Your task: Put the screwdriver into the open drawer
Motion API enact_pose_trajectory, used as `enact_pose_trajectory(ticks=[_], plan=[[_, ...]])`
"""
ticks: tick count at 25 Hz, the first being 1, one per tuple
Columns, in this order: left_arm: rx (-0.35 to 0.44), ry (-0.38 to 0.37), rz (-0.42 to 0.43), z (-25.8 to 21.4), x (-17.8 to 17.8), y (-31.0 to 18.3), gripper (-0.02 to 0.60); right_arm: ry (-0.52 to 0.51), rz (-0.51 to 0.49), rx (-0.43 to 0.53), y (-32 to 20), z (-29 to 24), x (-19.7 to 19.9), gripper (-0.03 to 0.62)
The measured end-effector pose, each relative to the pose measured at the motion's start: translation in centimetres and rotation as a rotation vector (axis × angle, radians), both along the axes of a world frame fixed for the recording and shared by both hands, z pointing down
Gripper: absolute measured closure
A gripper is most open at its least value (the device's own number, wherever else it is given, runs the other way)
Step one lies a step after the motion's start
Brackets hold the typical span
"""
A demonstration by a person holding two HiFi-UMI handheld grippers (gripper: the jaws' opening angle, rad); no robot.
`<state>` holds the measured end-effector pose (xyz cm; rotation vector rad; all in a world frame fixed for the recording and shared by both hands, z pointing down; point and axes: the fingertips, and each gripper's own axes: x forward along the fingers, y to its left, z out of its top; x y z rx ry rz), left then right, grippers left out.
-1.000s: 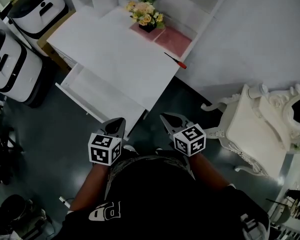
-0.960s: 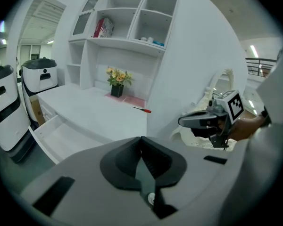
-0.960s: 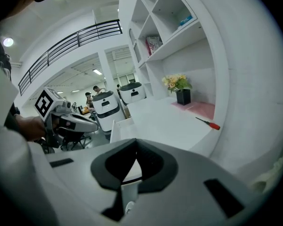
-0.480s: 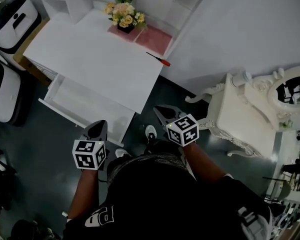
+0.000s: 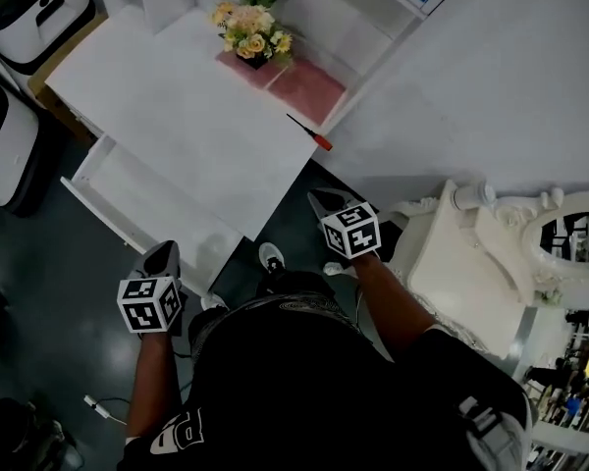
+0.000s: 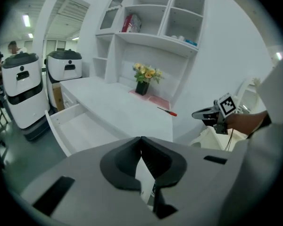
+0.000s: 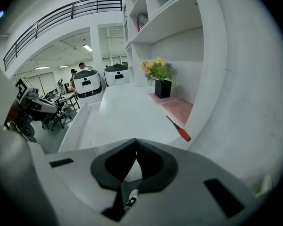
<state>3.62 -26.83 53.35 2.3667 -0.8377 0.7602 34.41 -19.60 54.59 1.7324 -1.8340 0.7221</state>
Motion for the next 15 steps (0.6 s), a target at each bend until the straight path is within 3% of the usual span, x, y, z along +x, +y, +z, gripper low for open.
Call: enact_pose_trajectory(ticks=[7,15], plan=[[-0.039,-0.026,-0.159,1.2,2.2,-0.2,0.566,0.031,-0.059,-0.019,-4.1,2.2,7.5,0.583],[-0.003,-0.101,-0.278,1.1,3.6,0.8,0.566,0.078,-0.126,-0.036,-6.6,4.8,13.2,0.569]])
